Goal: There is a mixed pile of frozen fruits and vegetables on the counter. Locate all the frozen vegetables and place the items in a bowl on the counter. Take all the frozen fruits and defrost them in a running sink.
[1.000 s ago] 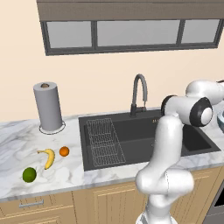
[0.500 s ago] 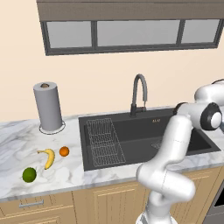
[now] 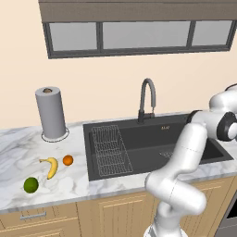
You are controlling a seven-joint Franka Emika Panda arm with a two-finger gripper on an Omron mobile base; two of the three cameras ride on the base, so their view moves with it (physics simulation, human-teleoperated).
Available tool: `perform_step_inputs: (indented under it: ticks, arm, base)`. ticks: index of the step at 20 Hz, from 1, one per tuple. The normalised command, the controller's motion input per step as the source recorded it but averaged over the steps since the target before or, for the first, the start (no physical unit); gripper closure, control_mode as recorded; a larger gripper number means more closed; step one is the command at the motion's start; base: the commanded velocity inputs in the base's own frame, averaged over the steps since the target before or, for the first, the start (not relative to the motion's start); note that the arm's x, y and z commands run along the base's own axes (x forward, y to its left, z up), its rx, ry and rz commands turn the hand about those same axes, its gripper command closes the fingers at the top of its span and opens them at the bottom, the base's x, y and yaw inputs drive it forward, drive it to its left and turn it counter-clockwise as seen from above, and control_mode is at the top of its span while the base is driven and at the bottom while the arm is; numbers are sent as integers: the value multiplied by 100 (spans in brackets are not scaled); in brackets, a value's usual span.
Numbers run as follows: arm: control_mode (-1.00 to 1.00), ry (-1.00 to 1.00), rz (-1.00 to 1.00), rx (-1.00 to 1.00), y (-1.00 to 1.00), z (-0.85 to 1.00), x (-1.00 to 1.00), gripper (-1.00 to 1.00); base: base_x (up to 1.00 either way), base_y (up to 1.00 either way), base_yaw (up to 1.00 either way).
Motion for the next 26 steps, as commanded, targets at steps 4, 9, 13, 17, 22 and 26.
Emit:
perform_step_inputs:
  ticks: [4,9,13,17,22,26]
  arm:
    - [-100,-1,0,-7,20,-27,3,-100]
    - [-100,0,0,-8,17,8,0,-100]
    - [-100,-3,0,-6,8,72,-24,-100]
    - [-100,-3,2,-13,50,68,-35,-100]
    - [-100,0,4,-23,88,50,-39,-100]
    - [-100,0,9,-30,93,22,-42,-100]
  base:
    - [0,0,0]
    - [0,0,0]
    - [0,0,0]
    - [0,0,0]
    - [0,0,0]
    - [0,0,0]
